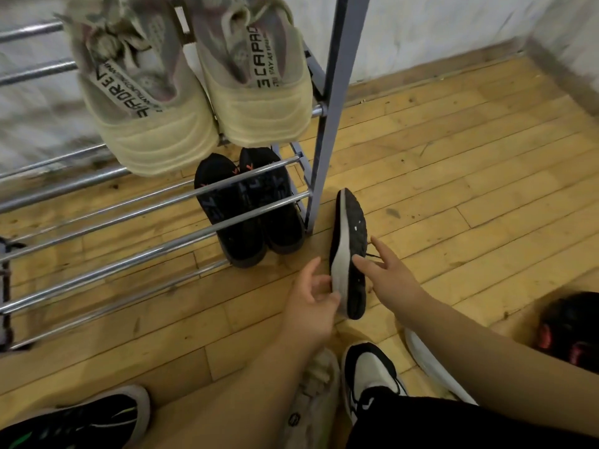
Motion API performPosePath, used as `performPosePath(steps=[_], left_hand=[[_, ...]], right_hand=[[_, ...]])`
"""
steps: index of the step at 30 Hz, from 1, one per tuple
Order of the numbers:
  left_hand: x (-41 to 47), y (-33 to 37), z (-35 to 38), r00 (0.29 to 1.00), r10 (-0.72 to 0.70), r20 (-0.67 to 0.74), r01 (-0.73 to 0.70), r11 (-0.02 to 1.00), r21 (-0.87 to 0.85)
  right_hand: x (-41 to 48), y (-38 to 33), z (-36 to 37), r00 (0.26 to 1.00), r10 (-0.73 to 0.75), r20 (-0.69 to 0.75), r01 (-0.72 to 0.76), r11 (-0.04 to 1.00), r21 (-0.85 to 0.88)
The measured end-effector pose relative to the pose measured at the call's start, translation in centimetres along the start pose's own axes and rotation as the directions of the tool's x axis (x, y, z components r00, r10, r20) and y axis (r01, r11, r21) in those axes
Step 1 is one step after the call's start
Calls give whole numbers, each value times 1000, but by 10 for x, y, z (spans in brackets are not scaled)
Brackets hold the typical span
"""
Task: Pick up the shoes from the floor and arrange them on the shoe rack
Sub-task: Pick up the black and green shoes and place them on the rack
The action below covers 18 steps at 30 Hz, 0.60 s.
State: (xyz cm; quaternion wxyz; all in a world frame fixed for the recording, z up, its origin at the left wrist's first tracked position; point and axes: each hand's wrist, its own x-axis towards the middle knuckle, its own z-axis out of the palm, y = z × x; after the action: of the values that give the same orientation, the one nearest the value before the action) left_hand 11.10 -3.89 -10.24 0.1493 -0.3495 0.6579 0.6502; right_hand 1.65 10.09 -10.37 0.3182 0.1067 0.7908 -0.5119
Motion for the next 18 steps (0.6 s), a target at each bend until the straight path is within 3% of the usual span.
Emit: performPosePath(steps=[5, 9, 13, 18], left_hand=[[-3, 16, 25, 999, 18, 45, -15, 997, -79], [-3, 10, 31, 999, 31, 40, -34, 995, 92], [-3, -4, 28, 990, -81, 112, 67, 990, 122], [-8, -1, 37, 975, -95, 202, 70, 989, 130]], right_hand=[[-5, 9, -24, 999, 42, 17, -45, 971, 234], [-12, 23, -33, 998, 55, 28, -60, 957, 284], [-12, 42, -37, 992, 122, 3, -113, 908, 404], [-20, 58, -33, 985, 143, -98, -113, 959, 260]])
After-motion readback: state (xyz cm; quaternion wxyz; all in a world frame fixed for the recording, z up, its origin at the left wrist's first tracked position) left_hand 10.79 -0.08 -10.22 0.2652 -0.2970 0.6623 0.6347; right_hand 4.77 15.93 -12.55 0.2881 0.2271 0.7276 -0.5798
